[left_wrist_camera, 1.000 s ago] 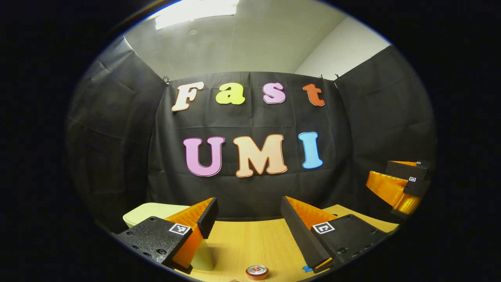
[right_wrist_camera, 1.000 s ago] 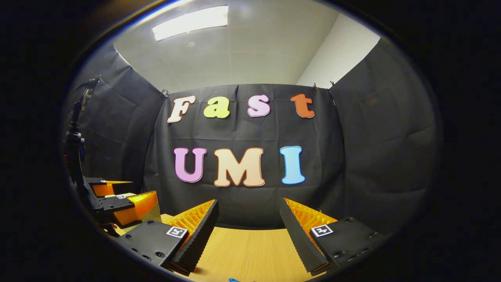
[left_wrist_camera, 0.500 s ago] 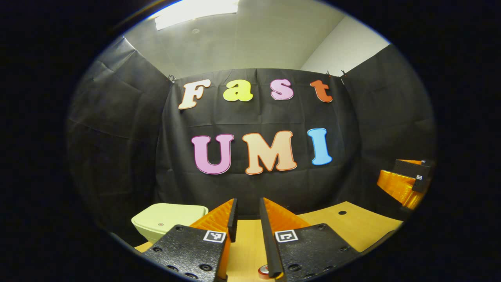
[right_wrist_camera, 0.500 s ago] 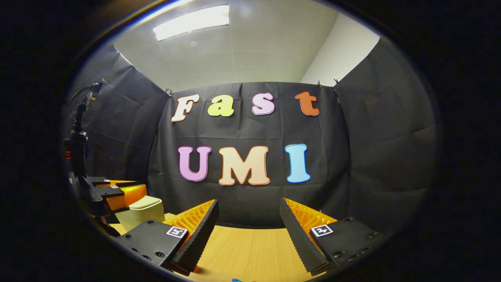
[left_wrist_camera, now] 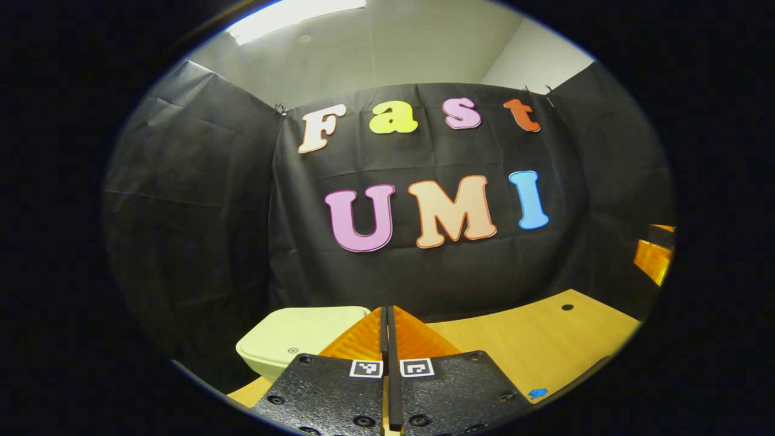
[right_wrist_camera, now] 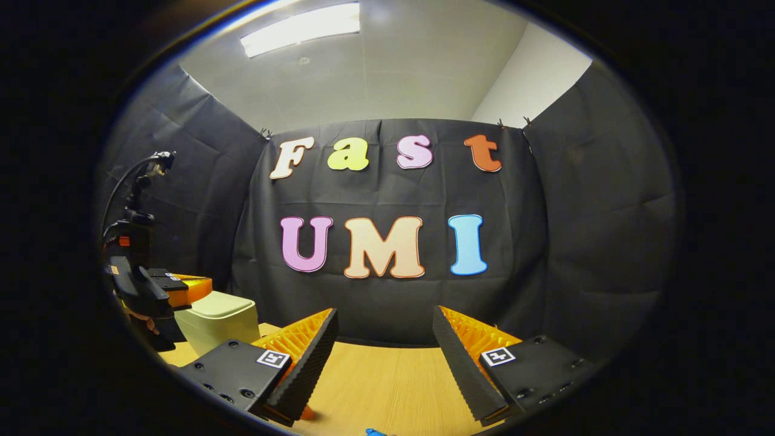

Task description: Press the lid of the desktop garbage bin to open it, pick up the crumpled paper on the desktop and throw it into the bin, then pick up the pop can on the desktop and drop it into the bin, and finally close the garbage bin lid.

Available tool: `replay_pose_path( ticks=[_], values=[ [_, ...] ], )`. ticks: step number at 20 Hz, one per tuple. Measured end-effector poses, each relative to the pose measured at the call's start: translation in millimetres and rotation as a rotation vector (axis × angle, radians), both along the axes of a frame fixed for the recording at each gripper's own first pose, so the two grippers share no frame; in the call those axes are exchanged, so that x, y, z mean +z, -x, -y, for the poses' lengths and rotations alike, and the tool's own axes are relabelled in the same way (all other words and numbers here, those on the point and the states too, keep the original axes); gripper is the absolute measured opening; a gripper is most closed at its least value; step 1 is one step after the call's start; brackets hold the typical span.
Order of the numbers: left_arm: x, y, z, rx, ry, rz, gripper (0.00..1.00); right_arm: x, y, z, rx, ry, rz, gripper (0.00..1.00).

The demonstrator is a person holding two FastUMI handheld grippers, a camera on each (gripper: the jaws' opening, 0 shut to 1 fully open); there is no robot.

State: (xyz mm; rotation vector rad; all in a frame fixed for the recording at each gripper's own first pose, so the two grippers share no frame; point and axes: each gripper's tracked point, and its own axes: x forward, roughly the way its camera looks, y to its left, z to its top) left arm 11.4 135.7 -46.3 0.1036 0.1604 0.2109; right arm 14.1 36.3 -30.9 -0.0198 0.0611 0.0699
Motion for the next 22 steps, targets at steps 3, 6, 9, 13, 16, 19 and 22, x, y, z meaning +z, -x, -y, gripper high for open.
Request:
replay_pose_path(
  ticks=[3,6,9,13,16,19,22],
  values=[
    [-18.4,-3.1,-42.4,0.078,0.004,-0.039,0.0,-2.4,-2.8,-5.2,-0.01,0.011,-0.008,0.98],
    [-43.2,-3.1,-77.0,0.143,0.053,-0.087,0.0,-7.3,-2.9,-8.2,-0.023,0.021,-0.019,0.98],
    [-68.3,-0.1,-102.3,0.196,0.104,-0.128,0.0,-13.7,-4.0,-10.7,-0.035,0.029,-0.036,0.98],
    [-78.0,1.1,-115.3,0.208,0.092,-0.136,0.0,-19.2,-3.4,-15.4,-0.04,0.036,-0.056,0.98],
    [-75.9,2.9,-115.0,0.209,0.068,-0.031,0.0,-25.9,-4.3,-19.8,-0.034,0.032,-0.071,0.98],
    [-84.0,4.7,-113.5,0.209,0.057,-0.03,0.0,-36.4,-2.3,-20.2,-0.027,0.043,-0.094,0.98],
    [-64.2,2.8,-104.0,0.182,0.007,-0.012,0.0,-44.8,-2.5,-16.5,-0.02,0.038,-0.113,0.98]
  ],
)
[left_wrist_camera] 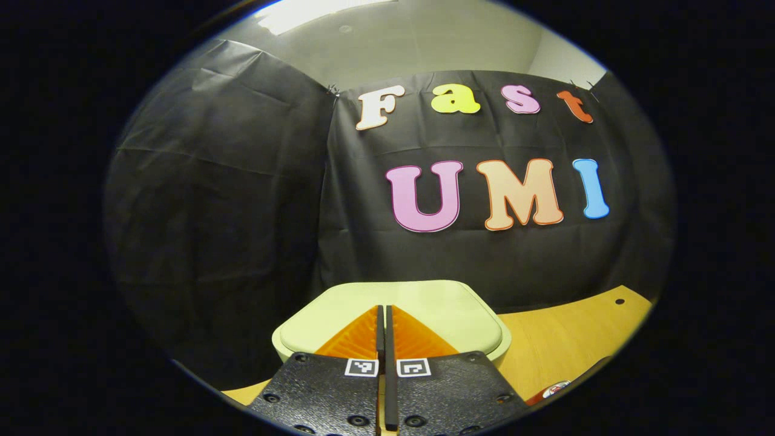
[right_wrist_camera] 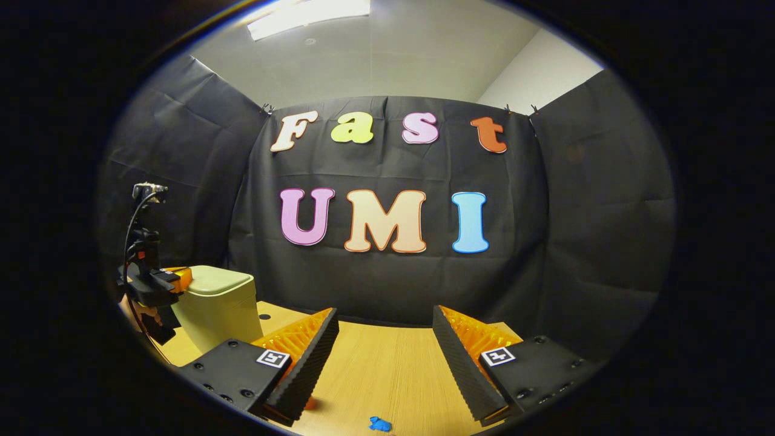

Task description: Press the lid of the desktop garbage bin to open it, pick up the crumpled paper on the desktop and throw it into the bin, then pick up the pop can on the desktop and drop it into the bin, and finally close the garbage bin lid.

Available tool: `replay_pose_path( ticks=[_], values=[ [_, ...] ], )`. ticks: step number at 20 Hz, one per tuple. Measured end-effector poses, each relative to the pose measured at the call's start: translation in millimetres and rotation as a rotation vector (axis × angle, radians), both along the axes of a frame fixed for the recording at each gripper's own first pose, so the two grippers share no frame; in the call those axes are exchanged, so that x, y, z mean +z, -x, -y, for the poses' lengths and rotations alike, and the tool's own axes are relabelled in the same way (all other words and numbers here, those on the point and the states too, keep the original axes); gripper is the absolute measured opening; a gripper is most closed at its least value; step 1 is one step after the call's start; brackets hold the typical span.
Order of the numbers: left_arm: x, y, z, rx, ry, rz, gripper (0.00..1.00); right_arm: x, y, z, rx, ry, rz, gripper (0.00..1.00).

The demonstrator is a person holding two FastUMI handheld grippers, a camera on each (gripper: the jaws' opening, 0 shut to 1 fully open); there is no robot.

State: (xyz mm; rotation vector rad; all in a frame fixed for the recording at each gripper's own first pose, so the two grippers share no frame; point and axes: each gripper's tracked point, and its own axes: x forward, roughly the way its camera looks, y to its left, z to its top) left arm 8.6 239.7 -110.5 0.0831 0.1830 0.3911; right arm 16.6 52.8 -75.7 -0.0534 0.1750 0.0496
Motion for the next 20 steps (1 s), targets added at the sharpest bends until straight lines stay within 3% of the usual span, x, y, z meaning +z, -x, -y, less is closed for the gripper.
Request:
replay_pose_path(
  ticks=[3,9,12,13,14,15,16,20],
  values=[
    [21.7,0.2,18.2,-0.079,0.025,0.048,0.01,-1.5,-4.4,9.0,-0.003,-0.005,-0.007,0.98],
    [65.7,3.5,79.0,-0.22,0.061,0.118,0.51,-36.2,-13.5,19.9,0.028,0.003,-0.092,1.0],
    [81.9,14.5,100.3,-0.261,0.033,0.134,0.9,-79.0,-17.1,20.4,0.063,0.015,-0.202,0.98],
    [83.9,18.0,106.6,-0.269,0.027,0.139,0.95,-96.7,-16.4,20.1,0.076,0.019,-0.253,0.99],
    [86.8,22.3,113.8,-0.278,0.029,0.144,0.92,-117.6,-16.3,19.1,0.091,0.027,-0.299,0.96],
    [88.3,27.7,120.6,-0.282,0.036,0.148,0.95,-135.5,-15.0,19.0,0.104,0.038,-0.343,0.99],
    [90.1,32.0,124.3,-0.277,0.039,0.149,0.92,-155.9,-15.1,21.1,0.114,0.055,-0.39,0.99],
    [89.1,48.5,130.9,-0.241,0.013,0.118,0.94,-230.7,-3.4,26.6,0.177,0.12,-0.556,0.99]
  ],
)
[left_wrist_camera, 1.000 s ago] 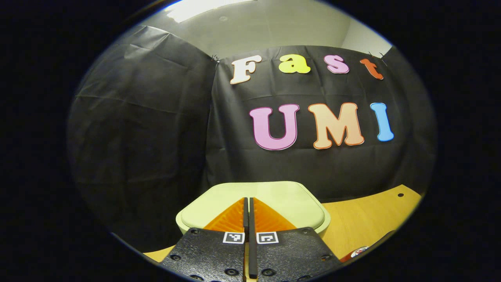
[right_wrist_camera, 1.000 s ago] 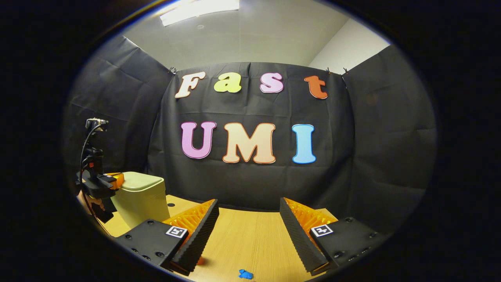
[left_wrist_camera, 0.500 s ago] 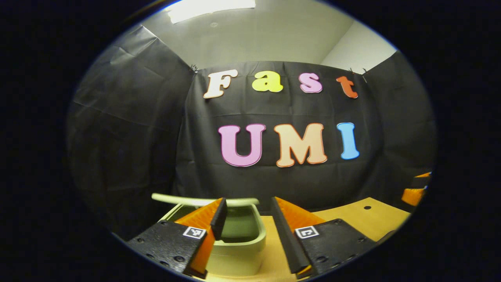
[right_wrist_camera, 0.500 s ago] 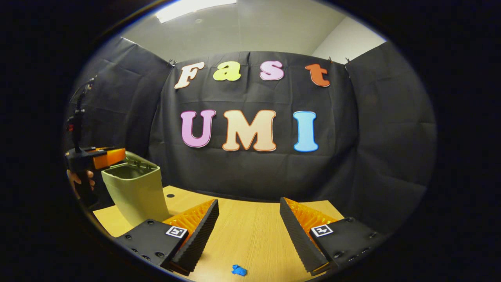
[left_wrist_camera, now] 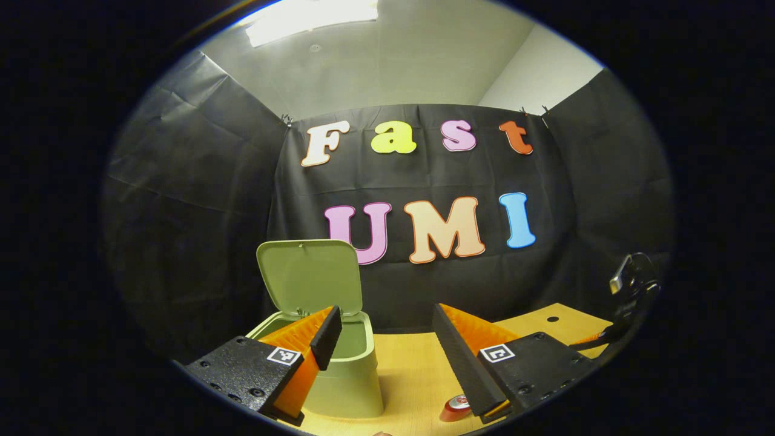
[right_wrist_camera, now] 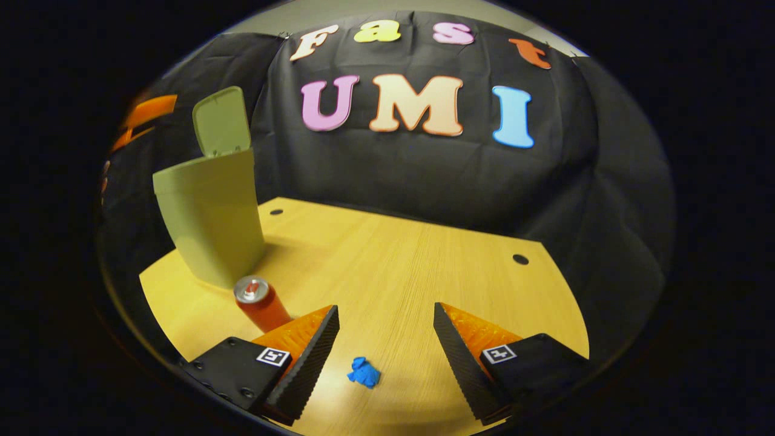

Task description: Press the lid of the desktop garbage bin to open it, pick up the crumpled paper on the desktop and throw it into the bin, then pick up the pop can on the desktop and drop it into the bin, and finally close the garbage bin lid.

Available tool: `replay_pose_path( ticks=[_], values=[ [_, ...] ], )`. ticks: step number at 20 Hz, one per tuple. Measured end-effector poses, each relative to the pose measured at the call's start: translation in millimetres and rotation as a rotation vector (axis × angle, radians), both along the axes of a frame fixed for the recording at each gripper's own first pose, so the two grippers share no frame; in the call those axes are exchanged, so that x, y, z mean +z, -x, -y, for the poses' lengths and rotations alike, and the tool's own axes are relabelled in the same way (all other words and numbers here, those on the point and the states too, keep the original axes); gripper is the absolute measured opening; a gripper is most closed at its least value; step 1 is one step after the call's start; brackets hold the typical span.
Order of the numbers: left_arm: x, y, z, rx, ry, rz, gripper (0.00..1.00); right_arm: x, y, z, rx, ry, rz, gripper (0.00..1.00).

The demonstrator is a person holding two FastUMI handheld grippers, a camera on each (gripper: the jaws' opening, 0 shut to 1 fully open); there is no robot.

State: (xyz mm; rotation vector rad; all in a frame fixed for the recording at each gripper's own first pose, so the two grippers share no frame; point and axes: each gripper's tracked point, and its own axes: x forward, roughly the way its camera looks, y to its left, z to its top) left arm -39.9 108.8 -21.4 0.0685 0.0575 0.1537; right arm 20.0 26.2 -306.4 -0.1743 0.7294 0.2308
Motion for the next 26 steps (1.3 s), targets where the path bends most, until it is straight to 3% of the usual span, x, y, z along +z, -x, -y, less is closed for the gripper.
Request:
replay_pose_path(
  ticks=[5,7,9,10,12,13,16,19,20,24,25,26],
  values=[
    [2.2,21.2,6.5,0.05,-0.026,-0.025,0.91,-71.5,19.6,3.1,0.073,0.064,-0.184,0.98],
    [2.2,26.6,6.4,0.069,-0.047,-0.04,0.95,-90.2,29.4,0.9,0.102,0.043,-0.272,1.0],
    [1.9,30.2,5.2,0.092,-0.052,-0.049,0.91,-107.4,41.7,0.0,0.114,0.018,-0.346,0.96],
    [2.2,31.0,6.3,0.101,-0.048,-0.052,0.95,-114.3,46.5,0.0,0.116,0.014,-0.386,0.95],
    [0.5,33.3,9.6,0.121,-0.036,-0.056,0.91,-115.1,37.9,1.5,0.132,0.006,-0.359,0.9],
    [-1.5,34.4,11.3,0.131,-0.03,-0.062,0.92,-117.3,43.0,5.3,0.133,0.009,-0.373,0.8],
    [-8.0,37.0,17.3,0.156,-0.034,-0.086,0.92,-117.4,38.0,2.1,0.132,-0.053,-0.353,0.18],
    [-13.2,36.2,30.1,0.13,-0.015,-0.09,0.91,-111.5,36.5,4.1,0.119,-0.082,-0.353,0.12],
    [-13.8,31.8,33.6,0.111,-0.015,-0.088,0.95,-99.7,29.5,-2.4,0.115,-0.128,-0.307,0.09],
    [-20.2,17.0,23.9,0.053,-0.023,-0.087,0.92,-52.2,9.5,-19.8,0.085,-0.179,-0.182,0.08],
    [-17.3,11.9,20.3,0.042,-0.014,-0.072,0.96,-39.4,3.0,-28.6,0.086,-0.198,-0.153,0.08],
    [-19.7,8.2,13.8,0.039,0.0,-0.071,0.92,-26.8,-5.0,-34.3,0.081,-0.203,-0.123,0.09]
  ],
)
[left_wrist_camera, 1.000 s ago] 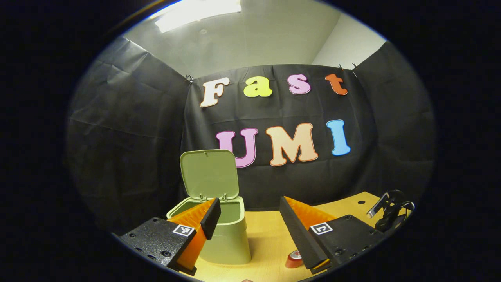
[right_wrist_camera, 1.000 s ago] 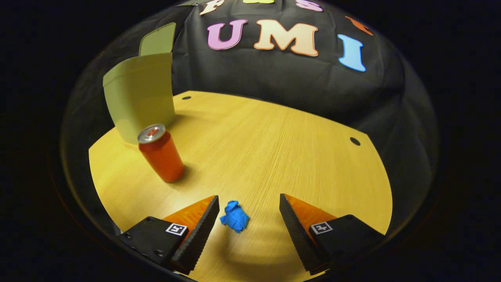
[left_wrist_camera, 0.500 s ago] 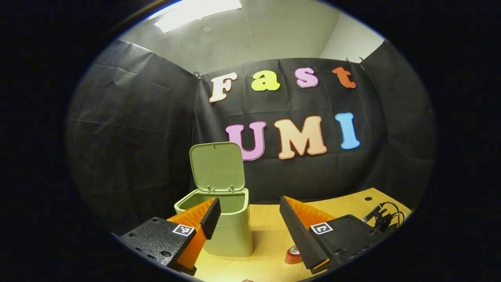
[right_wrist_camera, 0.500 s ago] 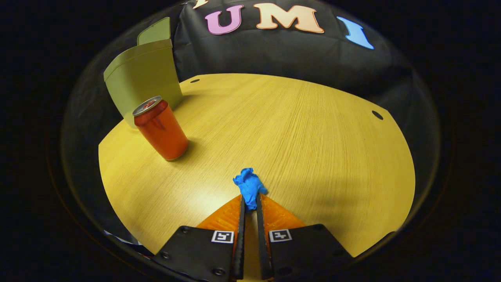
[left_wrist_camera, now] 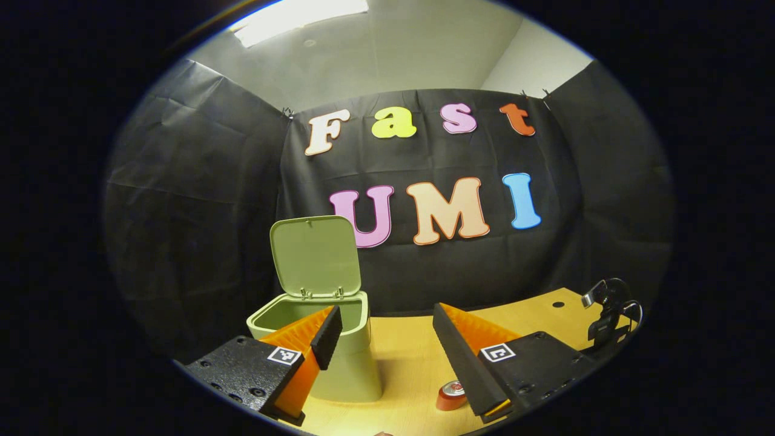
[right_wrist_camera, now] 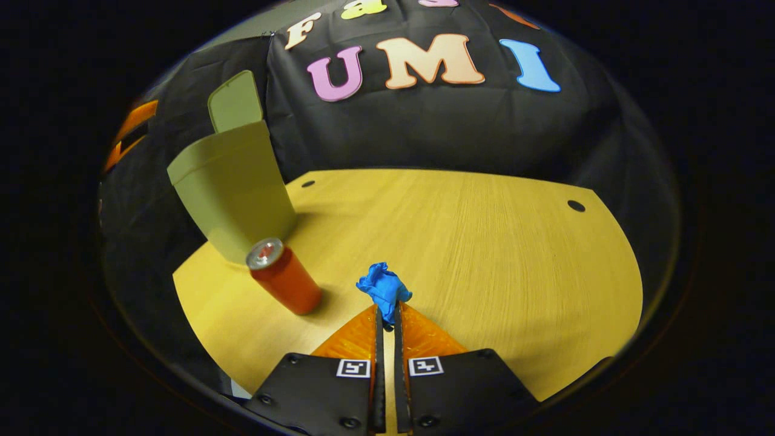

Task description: Press the lid of the desktop garbage bin to open it, pick up the crumpled paper on the desktop and throw it into the bin, then pick up the pop can on the desktop and drop it into the bin, and finally close the garbage bin lid.

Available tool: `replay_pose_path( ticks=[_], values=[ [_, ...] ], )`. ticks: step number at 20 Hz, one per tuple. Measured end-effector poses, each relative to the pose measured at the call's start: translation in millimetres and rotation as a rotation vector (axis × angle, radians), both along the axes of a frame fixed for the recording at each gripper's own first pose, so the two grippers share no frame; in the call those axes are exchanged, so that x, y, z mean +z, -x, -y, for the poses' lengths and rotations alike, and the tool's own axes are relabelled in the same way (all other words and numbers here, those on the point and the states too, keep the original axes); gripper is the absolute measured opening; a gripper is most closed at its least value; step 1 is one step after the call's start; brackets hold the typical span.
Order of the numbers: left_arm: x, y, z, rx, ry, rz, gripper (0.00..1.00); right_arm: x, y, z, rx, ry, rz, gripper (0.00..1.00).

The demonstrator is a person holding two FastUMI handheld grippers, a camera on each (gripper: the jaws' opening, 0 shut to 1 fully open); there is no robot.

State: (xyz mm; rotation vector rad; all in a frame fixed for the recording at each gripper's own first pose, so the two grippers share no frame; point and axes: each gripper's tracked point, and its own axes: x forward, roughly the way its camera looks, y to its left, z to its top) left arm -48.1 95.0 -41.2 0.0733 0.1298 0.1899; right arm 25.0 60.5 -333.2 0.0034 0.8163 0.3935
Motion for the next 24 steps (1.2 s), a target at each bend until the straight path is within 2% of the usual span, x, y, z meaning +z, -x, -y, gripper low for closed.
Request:
replay_pose_path(
  ticks=[2,3,4,5,6,7,10,14,17,24],
  values=[
    [-6.9,-5.6,-10.4,-0.013,0.029,-0.007,0.96,27.3,-14.9,-14.1,-0.02,-0.013,0.06,0.09],
    [-8.0,-8.0,-17.8,-0.014,0.036,-0.005,0.92,41.8,-23.4,-24.4,-0.026,-0.025,0.096,0.09],
    [-10.8,-9.1,-25.6,-0.012,0.04,-0.01,0.95,58.3,-32.2,-34.7,-0.027,-0.036,0.129,0.09],
    [-14.7,-8.9,-33.9,-0.01,0.045,-0.011,0.92,74.6,-40.3,-46.3,-0.024,-0.042,0.164,0.09],
    [-17.0,-7.4,-41.9,-0.007,0.051,-0.01,0.95,92.9,-48.6,-58.9,-0.015,-0.048,0.203,0.09],
    [-19.0,-7.1,-50.4,-0.003,0.056,-0.012,0.92,112.6,-54.9,-72.7,-0.001,-0.055,0.246,0.09],
    [-30.2,-1.7,-78.3,0.017,0.064,-0.03,0.92,166.3,-73.1,-120.7,0.058,-0.081,0.386,0.09],
    [-34.7,6.6,-113.5,0.046,0.067,-0.032,0.92,212.7,-83.8,-183.5,0.15,-0.086,0.525,0.09],
    [-36.7,14.9,-134.9,0.066,0.07,-0.033,0.92,221.0,-89.2,-225.6,0.206,-0.088,0.548,0.08],
    [-47.4,43.0,-182.1,0.109,0.039,-0.069,0.92,218.0,-86.1,-312.5,0.281,-0.148,0.505,0.1]
  ],
)
